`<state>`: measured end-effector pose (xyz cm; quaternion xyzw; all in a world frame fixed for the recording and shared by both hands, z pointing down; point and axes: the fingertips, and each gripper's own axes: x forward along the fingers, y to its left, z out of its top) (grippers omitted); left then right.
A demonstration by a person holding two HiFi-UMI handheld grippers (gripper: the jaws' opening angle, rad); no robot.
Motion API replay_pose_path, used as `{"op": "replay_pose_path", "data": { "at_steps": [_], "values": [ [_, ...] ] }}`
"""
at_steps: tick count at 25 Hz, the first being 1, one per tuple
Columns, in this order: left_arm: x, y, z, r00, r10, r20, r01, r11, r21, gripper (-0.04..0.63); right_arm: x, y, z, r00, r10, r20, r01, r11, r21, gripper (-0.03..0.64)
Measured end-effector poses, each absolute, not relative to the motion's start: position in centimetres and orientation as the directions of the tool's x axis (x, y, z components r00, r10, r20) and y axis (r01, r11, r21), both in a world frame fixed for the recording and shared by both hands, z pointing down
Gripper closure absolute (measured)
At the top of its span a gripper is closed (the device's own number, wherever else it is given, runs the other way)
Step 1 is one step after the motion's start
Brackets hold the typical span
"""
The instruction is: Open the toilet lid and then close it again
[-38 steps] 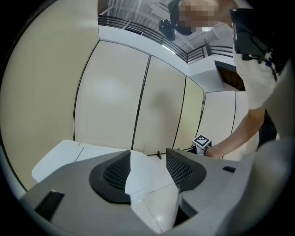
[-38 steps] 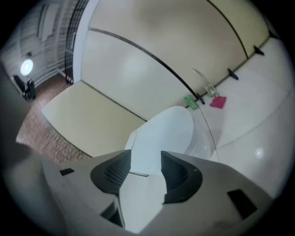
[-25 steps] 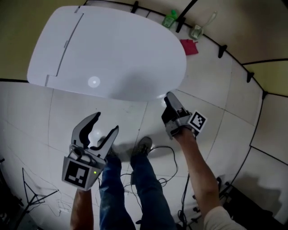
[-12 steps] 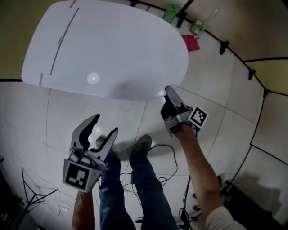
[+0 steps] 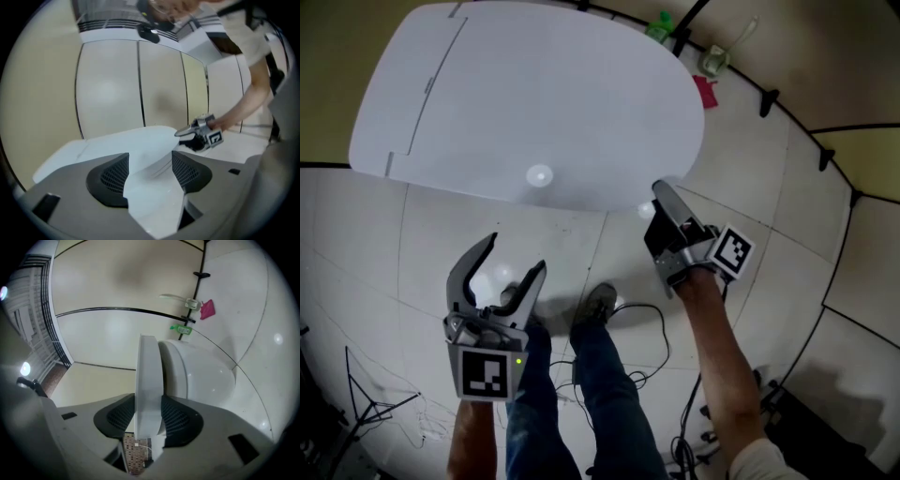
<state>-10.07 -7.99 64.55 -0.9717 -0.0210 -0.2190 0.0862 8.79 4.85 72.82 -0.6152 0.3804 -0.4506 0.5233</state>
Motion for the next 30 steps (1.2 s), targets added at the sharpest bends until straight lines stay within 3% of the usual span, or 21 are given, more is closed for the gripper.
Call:
{"op": "replay_pose_path", "data": {
  "at_steps": [3, 5, 7, 12, 15, 16, 22, 25, 30],
  "values": [
    [-9.5, -8.2, 64.2, 0.887, -0.124, 0.446, 0.126, -0.862, -0.491, 0.312, 8.7, 4.9, 69.5, 0.279, -0.944, 0.177, -0.034, -0.193, -0.981, 0.446],
    [-8.0, -8.1, 65.3, 0.879, -0.164, 0.447, 0.192, -0.738, -0.647, 0.239, 8.8, 4.7, 67.7, 0.267, -0.941, 0.206, -0.043, -0.225, -0.973, 0.446],
    [-5.9, -8.6, 67.1, 0.873, -0.175, 0.456, 0.257, -0.628, -0.734, 0.191, 9.0, 4.0, 66.1, 0.258, -0.939, 0.228, -0.057, -0.25, -0.967, 0.446],
    [-3.8, -10.6, 68.4, 0.878, -0.248, 0.409, 0.271, -0.448, -0.852, 0.192, 7.1, 3.6, 61.8, 0.253, -0.934, 0.253, -0.099, -0.285, -0.954, 0.446],
    [-3.3, -10.6, 66.9, 0.892, -0.245, 0.38, 0.227, -0.484, -0.845, 0.312, 6.8, 3.9, 59.0, 0.258, -0.937, 0.236, -0.131, -0.276, -0.952, 0.446],
    [-3.1, -10.4, 66.2, 0.898, -0.228, 0.376, 0.222, -0.504, -0.835, 0.32, 6.9, 3.9, 57.9, 0.262, -0.939, 0.222, -0.144, -0.266, -0.953, 0.446],
    [-2.4, -9.3, 62.4, 0.906, -0.168, 0.389, 0.206, -0.628, -0.75, 0.321, 6.8, 4.3, 50.4, 0.277, -0.961, 0.016, -0.223, -0.08, -0.972, 0.445],
    [-3.1, -12.1, 60.6, 0.909, -0.139, 0.393, 0.183, -0.715, -0.675, 0.322, 4.4, 1.2, 46.1, 0.235, -0.971, -0.046, -0.324, -0.033, -0.945, 0.407],
    [-5.5, -20.3, 55.9, 0.92, -0.129, 0.37, 0.08, -0.863, -0.5, 0.333, -2.2, -4.4, 41.3, 0.088, -0.994, 0.058, -0.622, -0.1, -0.777, 0.407]
  ]
}}
